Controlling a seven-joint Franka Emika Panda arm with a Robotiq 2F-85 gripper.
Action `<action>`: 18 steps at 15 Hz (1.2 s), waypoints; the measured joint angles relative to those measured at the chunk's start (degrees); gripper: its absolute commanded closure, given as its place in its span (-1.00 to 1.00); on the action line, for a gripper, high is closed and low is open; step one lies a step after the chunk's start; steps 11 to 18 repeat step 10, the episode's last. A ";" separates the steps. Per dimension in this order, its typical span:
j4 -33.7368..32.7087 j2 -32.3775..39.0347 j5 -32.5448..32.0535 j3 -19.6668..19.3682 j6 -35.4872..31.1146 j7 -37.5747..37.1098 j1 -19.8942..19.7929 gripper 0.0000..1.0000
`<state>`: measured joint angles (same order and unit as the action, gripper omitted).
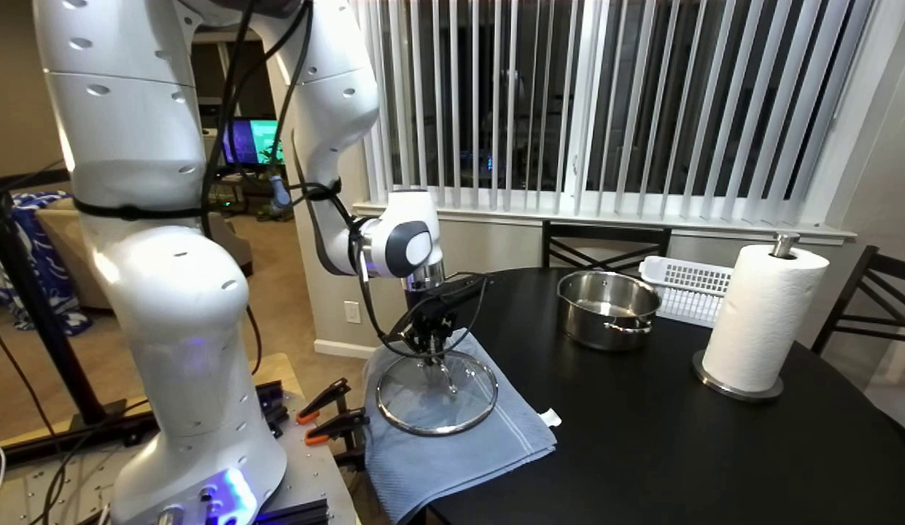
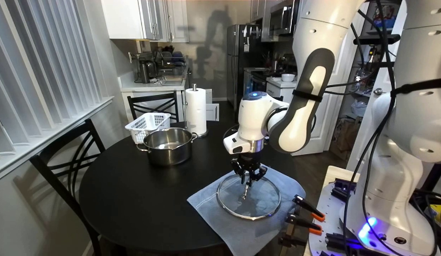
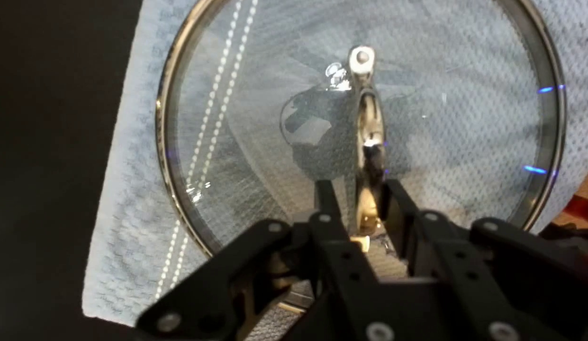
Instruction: Remove the lid from the pot
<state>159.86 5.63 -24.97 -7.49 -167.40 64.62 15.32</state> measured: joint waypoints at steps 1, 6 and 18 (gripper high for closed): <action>-0.50 -0.16 -2.34 -1.41 0.81 -4.50 2.41 -0.33; -1.01 -0.06 -5.44 -2.64 1.13 -10.48 4.88 -0.33; -1.01 -0.06 -5.44 -2.66 1.13 -10.46 4.78 -0.33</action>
